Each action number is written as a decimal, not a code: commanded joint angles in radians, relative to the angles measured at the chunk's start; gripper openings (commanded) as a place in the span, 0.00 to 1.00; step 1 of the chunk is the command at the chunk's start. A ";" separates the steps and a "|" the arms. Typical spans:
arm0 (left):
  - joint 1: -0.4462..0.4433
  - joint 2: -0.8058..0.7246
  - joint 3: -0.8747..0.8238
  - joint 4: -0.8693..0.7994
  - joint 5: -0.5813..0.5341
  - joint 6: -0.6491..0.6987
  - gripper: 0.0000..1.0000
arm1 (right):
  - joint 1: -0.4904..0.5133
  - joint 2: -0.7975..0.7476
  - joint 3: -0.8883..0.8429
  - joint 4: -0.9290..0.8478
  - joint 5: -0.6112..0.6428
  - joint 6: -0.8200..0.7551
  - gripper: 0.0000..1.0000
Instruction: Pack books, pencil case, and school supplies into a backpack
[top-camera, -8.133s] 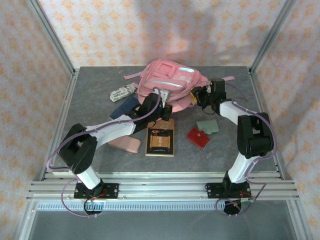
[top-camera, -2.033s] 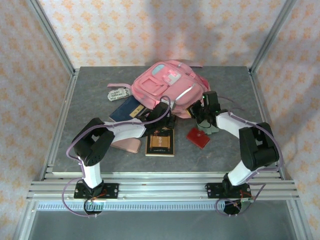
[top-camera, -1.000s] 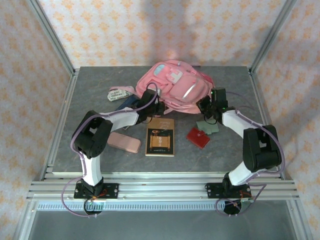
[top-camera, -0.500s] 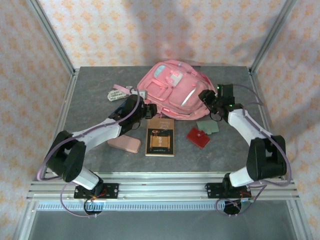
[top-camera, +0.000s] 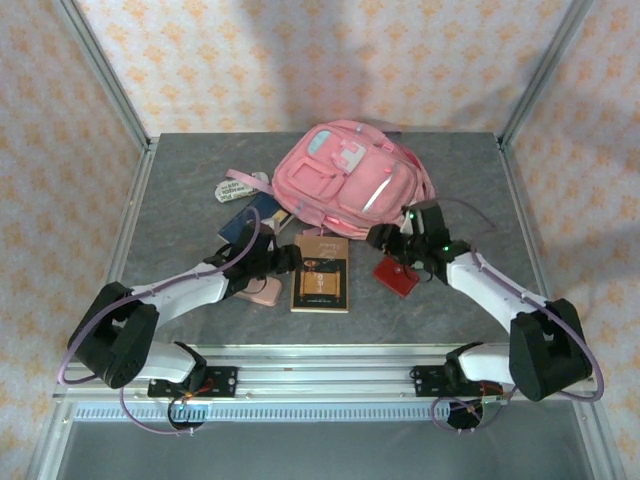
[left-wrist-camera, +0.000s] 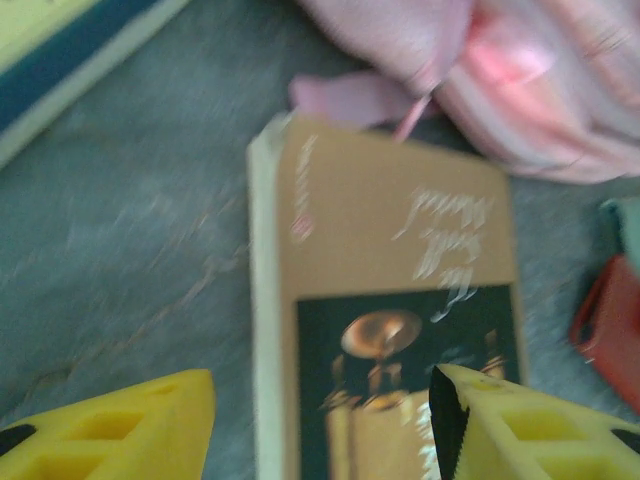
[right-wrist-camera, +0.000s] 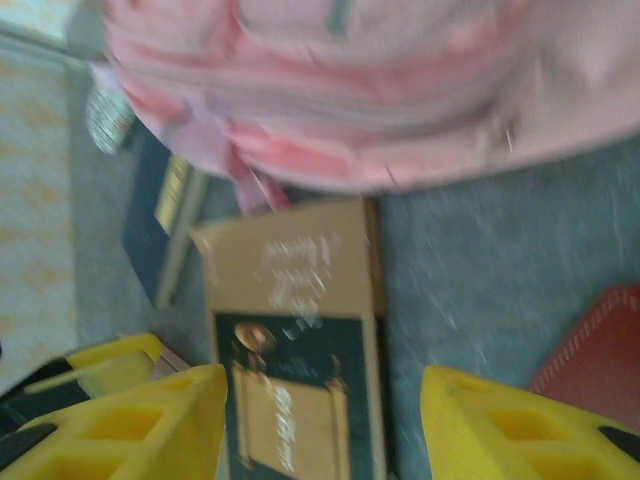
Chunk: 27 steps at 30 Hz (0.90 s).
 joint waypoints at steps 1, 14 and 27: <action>-0.014 0.024 -0.012 -0.001 0.010 -0.065 0.59 | 0.036 0.024 -0.048 0.071 -0.015 0.027 0.52; -0.058 0.228 0.075 -0.029 0.010 -0.024 0.45 | 0.172 0.211 -0.044 0.198 0.031 0.097 0.51; -0.103 0.299 0.070 0.006 0.060 -0.034 0.14 | 0.236 0.367 -0.025 0.358 -0.060 0.148 0.45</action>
